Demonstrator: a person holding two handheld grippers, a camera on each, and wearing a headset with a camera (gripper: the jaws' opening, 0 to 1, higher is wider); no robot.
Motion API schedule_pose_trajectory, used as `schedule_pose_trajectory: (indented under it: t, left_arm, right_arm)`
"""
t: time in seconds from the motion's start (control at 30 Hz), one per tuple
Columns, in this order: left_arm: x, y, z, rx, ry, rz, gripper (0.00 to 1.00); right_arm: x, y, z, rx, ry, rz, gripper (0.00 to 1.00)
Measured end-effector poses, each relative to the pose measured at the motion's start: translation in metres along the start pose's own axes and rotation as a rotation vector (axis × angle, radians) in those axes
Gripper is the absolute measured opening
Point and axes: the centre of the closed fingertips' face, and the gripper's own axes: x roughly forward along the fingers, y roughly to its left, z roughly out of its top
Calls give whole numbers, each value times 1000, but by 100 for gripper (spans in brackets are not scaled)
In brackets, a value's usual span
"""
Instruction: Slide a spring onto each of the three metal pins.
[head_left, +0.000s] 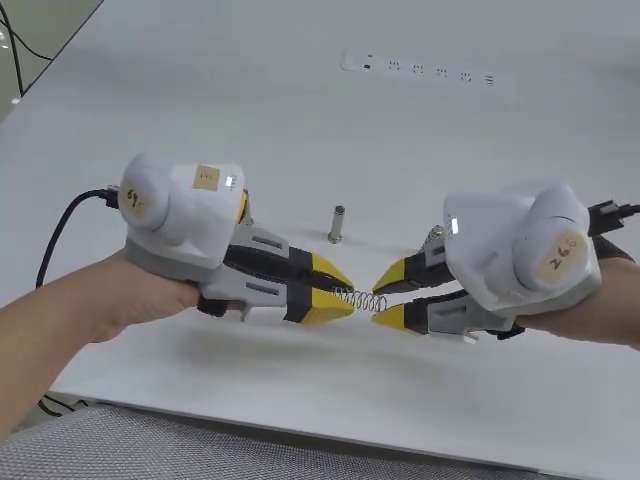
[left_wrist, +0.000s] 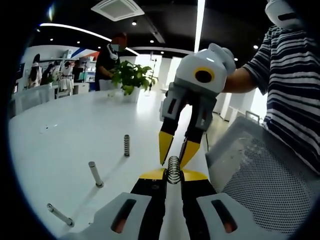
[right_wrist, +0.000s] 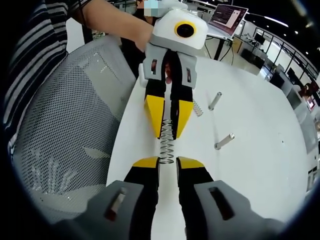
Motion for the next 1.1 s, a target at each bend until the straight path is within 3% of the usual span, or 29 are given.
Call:
schedule_pose_trajectory:
  t: [0.83, 1.1]
  left_arm:
    - [-2, 1, -9, -14, 25, 12, 8]
    - [-3, 1, -11, -12, 29, 13, 8]
  right_arm:
    - [-10, -2, 13, -72, -29, -15, 12]
    - [-15, -3, 23, -61, -73, -9, 12]
